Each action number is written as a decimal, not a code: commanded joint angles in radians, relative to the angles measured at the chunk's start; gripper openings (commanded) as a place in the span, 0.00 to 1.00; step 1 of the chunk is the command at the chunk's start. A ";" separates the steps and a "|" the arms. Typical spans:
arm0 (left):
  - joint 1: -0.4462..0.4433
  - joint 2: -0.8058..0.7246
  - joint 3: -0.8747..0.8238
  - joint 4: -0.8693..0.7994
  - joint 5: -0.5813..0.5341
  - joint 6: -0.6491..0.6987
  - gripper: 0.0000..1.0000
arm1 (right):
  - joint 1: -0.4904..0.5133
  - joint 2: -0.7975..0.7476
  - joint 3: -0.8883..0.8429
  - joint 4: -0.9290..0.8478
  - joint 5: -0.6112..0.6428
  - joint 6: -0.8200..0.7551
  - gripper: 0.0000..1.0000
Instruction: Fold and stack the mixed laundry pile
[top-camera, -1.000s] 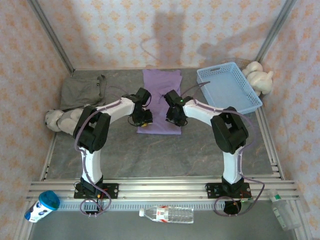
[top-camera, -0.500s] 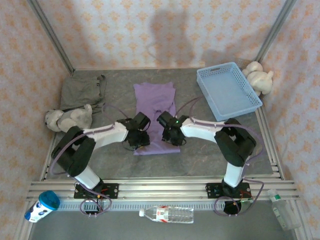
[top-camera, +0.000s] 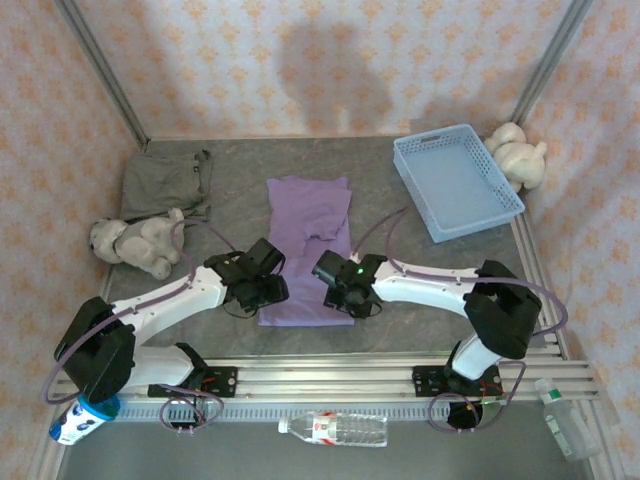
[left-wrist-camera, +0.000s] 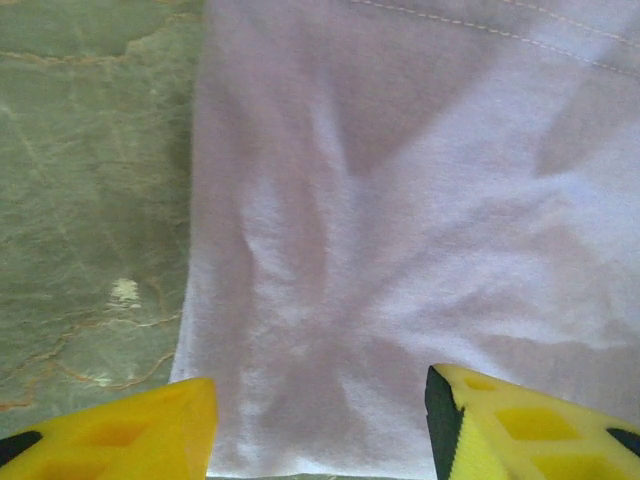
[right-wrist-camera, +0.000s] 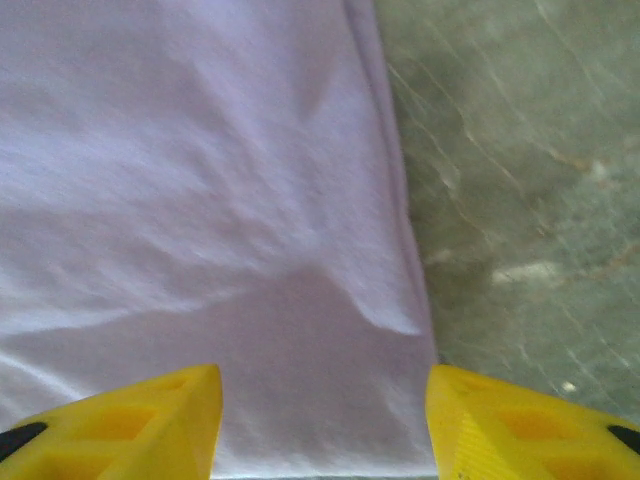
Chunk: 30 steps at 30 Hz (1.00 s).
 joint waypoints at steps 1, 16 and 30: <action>0.015 -0.012 -0.023 -0.066 -0.054 -0.018 0.59 | 0.031 -0.023 -0.034 -0.034 0.046 0.048 0.56; 0.080 -0.185 -0.163 -0.141 0.063 -0.040 0.48 | 0.033 0.059 -0.054 0.085 0.033 0.047 0.15; 0.063 -0.241 -0.235 -0.004 0.103 -0.153 0.45 | 0.034 0.088 -0.025 0.064 0.037 0.019 0.06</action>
